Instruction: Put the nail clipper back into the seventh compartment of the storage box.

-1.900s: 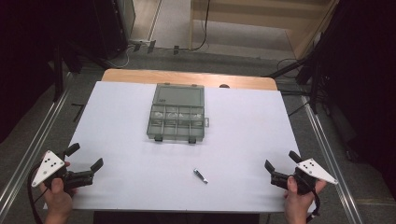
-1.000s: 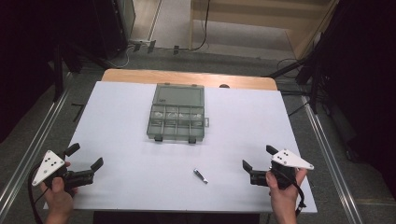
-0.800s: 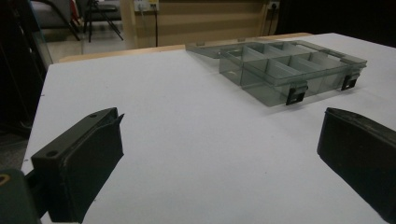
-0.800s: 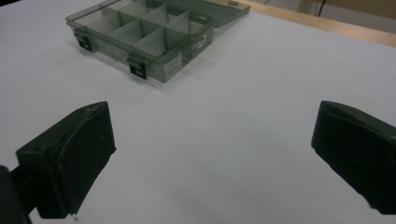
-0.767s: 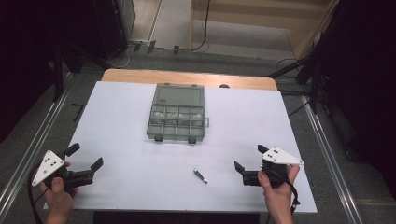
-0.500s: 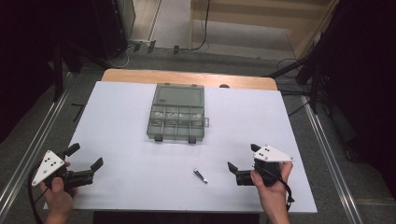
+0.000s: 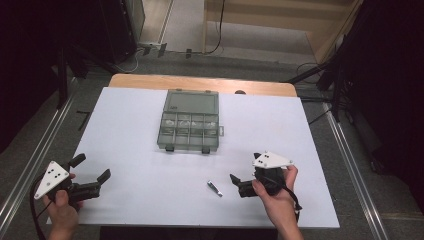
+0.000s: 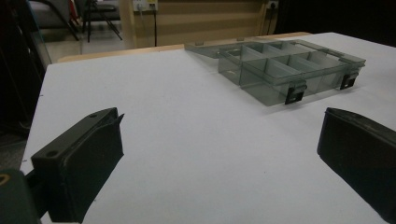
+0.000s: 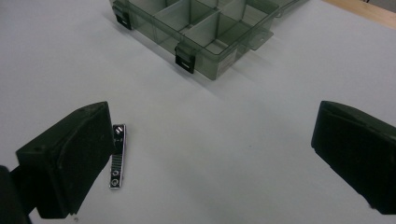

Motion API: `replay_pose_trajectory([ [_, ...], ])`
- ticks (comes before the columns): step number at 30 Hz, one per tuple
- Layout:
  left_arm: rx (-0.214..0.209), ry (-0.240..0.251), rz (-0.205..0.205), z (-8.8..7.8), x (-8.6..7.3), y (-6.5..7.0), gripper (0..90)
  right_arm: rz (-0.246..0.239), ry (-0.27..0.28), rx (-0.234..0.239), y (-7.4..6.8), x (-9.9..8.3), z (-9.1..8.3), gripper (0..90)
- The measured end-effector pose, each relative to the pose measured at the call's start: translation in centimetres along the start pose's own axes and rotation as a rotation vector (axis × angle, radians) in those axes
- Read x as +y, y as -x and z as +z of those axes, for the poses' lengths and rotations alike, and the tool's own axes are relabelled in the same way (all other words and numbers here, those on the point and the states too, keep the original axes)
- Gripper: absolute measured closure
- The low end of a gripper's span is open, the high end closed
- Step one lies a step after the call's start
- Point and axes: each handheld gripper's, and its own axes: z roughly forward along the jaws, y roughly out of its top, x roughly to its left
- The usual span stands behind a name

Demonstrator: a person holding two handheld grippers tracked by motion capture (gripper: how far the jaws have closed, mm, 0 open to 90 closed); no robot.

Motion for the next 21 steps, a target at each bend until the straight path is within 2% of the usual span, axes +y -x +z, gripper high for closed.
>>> replay_pose_trajectory([
  [21,-0.004,0.001,0.000,0.0,0.0,0.0,0.0,-0.061,-0.113,0.059,-1.9,1.4,2.5,0.1],
])
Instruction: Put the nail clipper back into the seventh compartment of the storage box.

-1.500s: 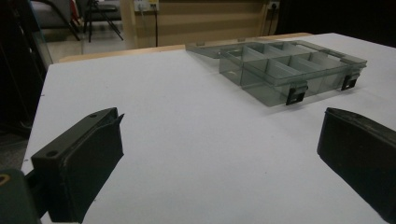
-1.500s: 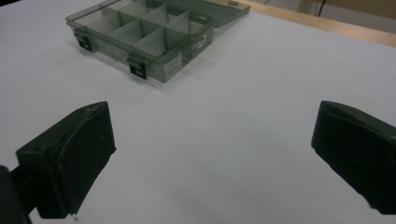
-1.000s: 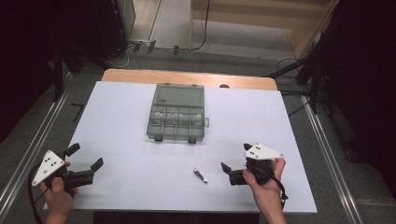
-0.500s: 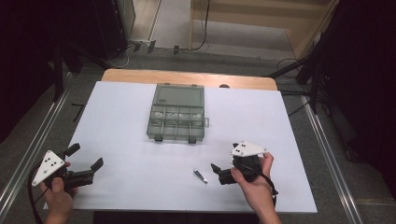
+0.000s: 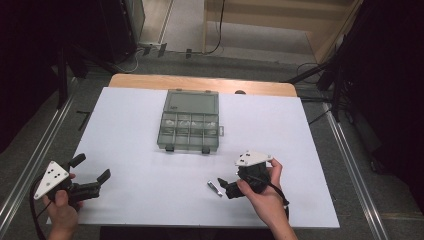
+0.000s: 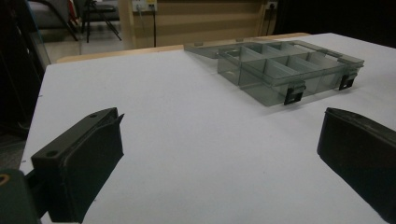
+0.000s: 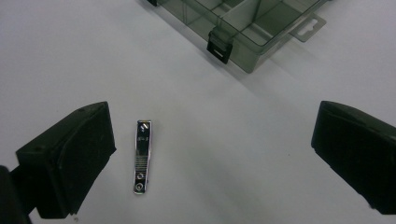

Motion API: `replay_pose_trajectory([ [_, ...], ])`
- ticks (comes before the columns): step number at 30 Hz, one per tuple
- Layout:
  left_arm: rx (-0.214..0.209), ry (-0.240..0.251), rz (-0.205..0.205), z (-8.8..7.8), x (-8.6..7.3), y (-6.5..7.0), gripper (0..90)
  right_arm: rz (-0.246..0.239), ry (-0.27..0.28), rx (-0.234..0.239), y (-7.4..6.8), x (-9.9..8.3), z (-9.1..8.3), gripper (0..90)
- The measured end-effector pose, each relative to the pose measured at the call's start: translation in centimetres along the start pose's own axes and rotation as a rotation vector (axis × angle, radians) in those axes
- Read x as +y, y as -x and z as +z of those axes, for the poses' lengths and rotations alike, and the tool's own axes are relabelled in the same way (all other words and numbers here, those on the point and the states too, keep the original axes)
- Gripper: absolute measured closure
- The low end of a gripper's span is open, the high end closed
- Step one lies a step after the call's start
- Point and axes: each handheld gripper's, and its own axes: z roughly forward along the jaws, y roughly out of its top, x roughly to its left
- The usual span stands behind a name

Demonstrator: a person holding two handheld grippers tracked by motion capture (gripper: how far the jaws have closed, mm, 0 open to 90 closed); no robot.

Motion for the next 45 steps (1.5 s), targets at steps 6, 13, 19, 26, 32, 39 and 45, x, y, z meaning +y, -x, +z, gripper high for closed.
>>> replay_pose_trajectory([
  [6,0.000,0.000,-0.001,0.0,0.0,0.0,0.0,-0.011,-0.036,0.015,-0.5,0.3,0.8,0.1],
  [13,-0.001,0.001,-0.003,0.0,0.0,0.0,0.0,-0.009,-0.077,0.042,-0.8,0.5,1.6,0.8],
  [19,-0.003,0.000,-0.001,0.0,0.0,0.0,0.0,0.009,-0.103,0.077,-1.2,0.6,2.1,3.5],
  [26,-0.005,0.000,0.001,0.0,0.0,0.0,0.0,0.000,-0.149,0.114,-2.0,0.6,3.1,7.8],
  [32,-0.005,-0.001,0.002,0.0,0.0,0.0,0.0,0.021,-0.159,0.088,-2.5,0.5,3.6,25.5],
  [39,-0.005,-0.001,0.003,0.0,0.0,0.0,0.0,0.016,-0.179,0.096,-2.9,0.2,4.1,51.5],
  [45,-0.005,-0.001,0.002,0.0,0.0,0.0,0.0,0.079,-0.210,0.134,-3.2,-0.1,4.5,60.8],
])
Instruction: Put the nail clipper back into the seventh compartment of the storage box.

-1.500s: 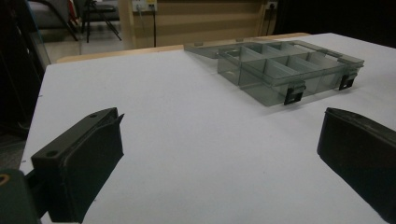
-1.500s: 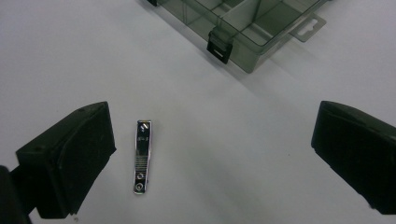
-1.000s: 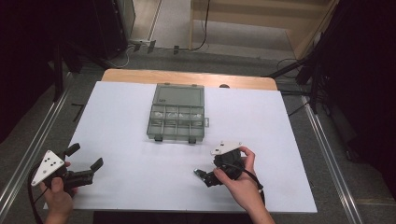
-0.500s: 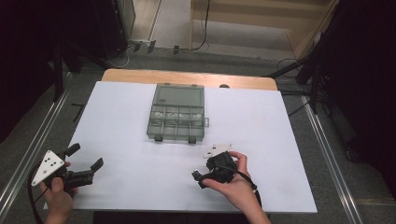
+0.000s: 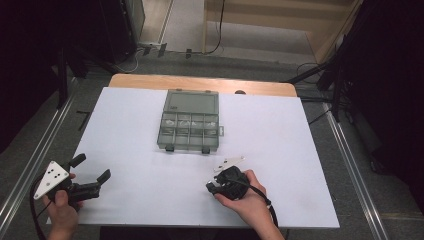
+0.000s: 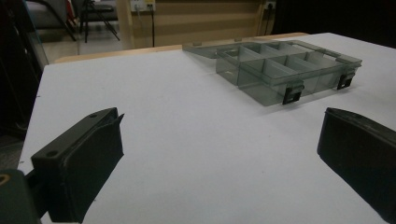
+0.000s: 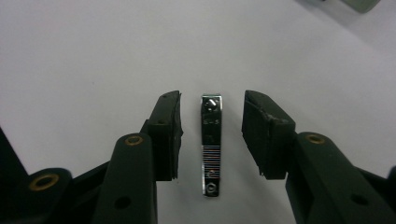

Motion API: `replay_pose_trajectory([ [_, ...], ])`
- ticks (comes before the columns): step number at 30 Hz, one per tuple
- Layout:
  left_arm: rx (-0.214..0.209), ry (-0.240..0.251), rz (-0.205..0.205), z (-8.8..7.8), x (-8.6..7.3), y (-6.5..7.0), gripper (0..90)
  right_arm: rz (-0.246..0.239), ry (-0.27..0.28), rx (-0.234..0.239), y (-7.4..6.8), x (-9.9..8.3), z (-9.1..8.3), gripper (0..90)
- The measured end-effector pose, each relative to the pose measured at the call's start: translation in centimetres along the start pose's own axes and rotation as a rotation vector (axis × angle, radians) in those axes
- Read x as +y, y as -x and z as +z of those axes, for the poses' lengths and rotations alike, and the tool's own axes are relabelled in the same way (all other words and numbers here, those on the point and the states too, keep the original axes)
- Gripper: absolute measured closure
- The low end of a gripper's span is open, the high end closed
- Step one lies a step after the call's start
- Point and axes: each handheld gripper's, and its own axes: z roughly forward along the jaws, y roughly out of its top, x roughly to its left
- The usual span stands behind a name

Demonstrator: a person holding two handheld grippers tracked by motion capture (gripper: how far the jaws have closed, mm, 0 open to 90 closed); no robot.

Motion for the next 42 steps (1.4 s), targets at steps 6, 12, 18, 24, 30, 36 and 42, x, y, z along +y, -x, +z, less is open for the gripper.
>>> replay_pose_trajectory([
  [6,0.000,-0.001,0.001,0.0,0.0,0.0,0.0,-0.026,0.009,-0.040,-0.4,0.0,0.7,67.2],
  [12,0.000,-0.001,0.000,0.0,0.0,0.0,0.0,-0.053,0.024,-0.084,-0.7,-0.1,1.2,71.6],
  [18,0.000,-0.001,0.001,0.0,0.0,0.0,0.0,-0.058,0.035,-0.079,-0.7,-0.4,1.6,73.9],
  [24,-0.001,-0.004,0.001,0.0,0.0,0.0,0.0,-0.061,0.083,-0.092,-0.8,-1.2,1.9,75.3],
  [30,-0.001,-0.005,0.001,0.0,0.0,0.0,0.0,-0.029,0.123,-0.081,-0.7,-1.7,1.9,81.0],
  [36,-0.001,-0.004,-0.001,0.0,0.0,0.0,0.0,-0.009,0.159,-0.072,-0.5,-2.0,1.6,81.4],
  [42,0.000,-0.002,-0.002,0.0,0.0,0.0,0.0,0.005,0.186,-0.062,-0.1,-1.8,0.9,81.4],
])
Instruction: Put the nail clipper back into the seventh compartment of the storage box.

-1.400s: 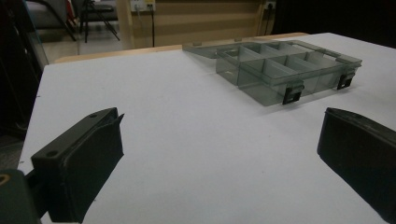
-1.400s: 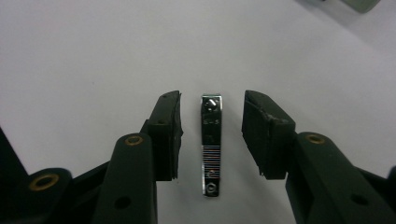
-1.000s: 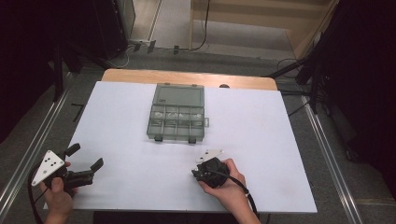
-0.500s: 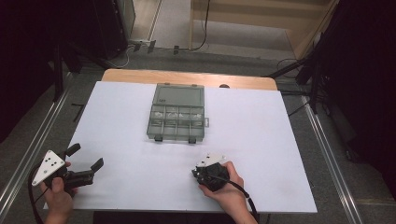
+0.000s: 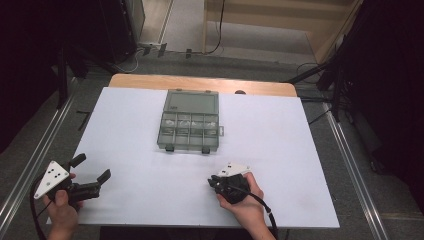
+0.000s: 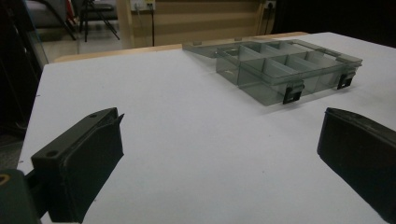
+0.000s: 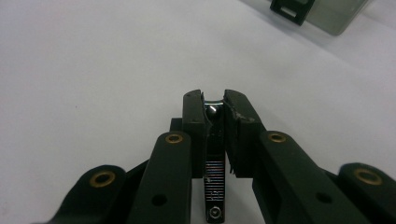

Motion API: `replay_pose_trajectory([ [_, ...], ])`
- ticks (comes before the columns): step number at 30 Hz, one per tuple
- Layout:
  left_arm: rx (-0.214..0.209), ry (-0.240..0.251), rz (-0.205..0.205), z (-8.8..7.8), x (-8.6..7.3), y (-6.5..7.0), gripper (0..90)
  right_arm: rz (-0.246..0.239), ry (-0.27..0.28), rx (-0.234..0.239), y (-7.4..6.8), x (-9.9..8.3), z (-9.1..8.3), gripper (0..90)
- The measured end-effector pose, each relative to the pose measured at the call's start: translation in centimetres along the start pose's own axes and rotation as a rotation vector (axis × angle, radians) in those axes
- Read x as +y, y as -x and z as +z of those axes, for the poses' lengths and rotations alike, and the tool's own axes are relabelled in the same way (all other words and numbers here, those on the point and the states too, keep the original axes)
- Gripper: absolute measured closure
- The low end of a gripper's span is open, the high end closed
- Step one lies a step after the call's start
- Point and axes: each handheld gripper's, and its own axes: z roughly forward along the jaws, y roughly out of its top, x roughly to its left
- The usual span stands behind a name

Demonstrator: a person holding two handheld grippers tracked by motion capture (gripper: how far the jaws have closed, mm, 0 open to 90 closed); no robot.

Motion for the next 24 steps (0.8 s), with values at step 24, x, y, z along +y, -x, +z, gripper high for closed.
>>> replay_pose_trajectory([
  [24,-0.001,0.000,-0.003,0.0,0.0,0.0,0.0,-0.002,0.052,0.005,0.3,2.5,-1.3,81.6],
])
